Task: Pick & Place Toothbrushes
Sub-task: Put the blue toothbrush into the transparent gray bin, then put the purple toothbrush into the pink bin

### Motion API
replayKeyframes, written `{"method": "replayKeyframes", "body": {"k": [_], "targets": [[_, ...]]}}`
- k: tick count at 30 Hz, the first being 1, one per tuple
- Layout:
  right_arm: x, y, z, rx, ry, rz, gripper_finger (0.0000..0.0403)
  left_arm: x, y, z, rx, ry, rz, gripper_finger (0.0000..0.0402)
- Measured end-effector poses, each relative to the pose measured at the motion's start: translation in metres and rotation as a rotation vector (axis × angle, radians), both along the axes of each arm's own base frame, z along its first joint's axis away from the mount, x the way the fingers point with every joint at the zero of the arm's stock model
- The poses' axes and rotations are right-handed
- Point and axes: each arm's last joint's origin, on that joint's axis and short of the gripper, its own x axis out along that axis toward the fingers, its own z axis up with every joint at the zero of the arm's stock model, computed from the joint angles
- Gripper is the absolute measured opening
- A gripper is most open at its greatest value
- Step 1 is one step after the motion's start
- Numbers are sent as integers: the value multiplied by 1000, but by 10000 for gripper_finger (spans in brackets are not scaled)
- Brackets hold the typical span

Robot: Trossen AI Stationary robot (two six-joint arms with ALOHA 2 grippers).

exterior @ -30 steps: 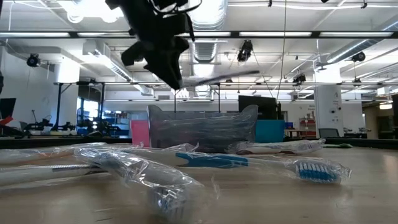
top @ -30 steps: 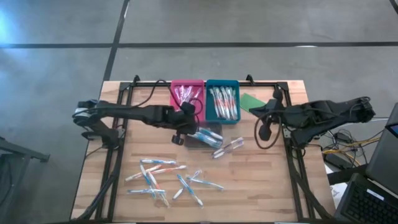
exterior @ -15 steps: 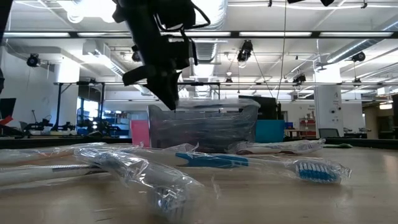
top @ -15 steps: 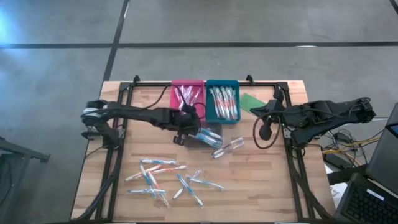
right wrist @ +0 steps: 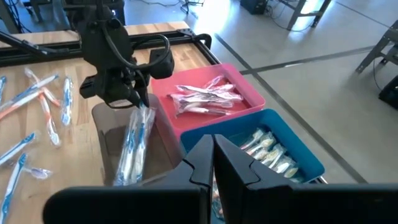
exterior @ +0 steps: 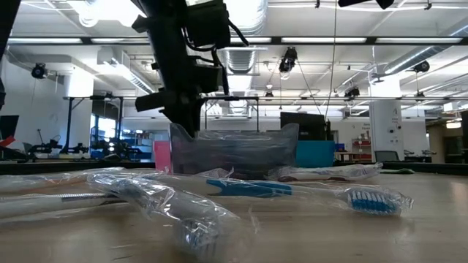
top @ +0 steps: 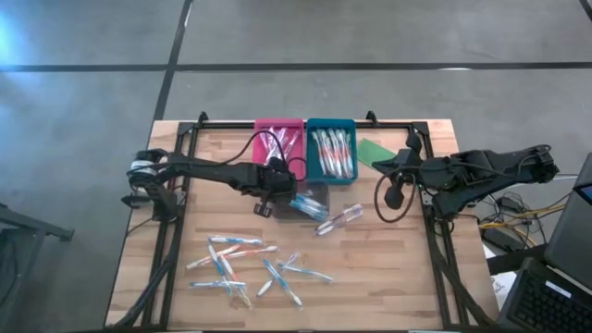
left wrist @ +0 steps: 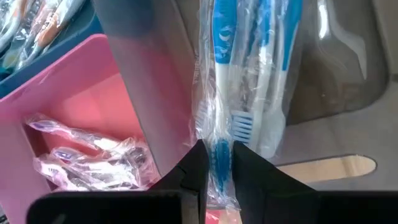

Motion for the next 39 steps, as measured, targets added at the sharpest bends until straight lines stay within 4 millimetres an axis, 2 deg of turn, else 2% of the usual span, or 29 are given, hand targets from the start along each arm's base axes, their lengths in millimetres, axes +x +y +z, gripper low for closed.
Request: {"method": "replayKeyframes", "body": {"k": [5, 12, 16, 31, 39], "targets": [[0, 0, 0, -1, 4, 0, 8, 0, 0, 0, 6, 0, -14, 77], [0, 0, -1, -2, 6, 0, 8, 1, 0, 1, 15, -2, -28, 142], [0, 0, -1, -2, 8, 0, 8, 1, 0, 2, 26, -2, -21, 165], [-1, 0, -1, -4, 15, 0, 8, 5, -18, 37, 46, 35, -80, 170], [-1, 0, -2, -6, 23, -1, 8, -4, -35, 66, 76, 109, -25, 169]]}}
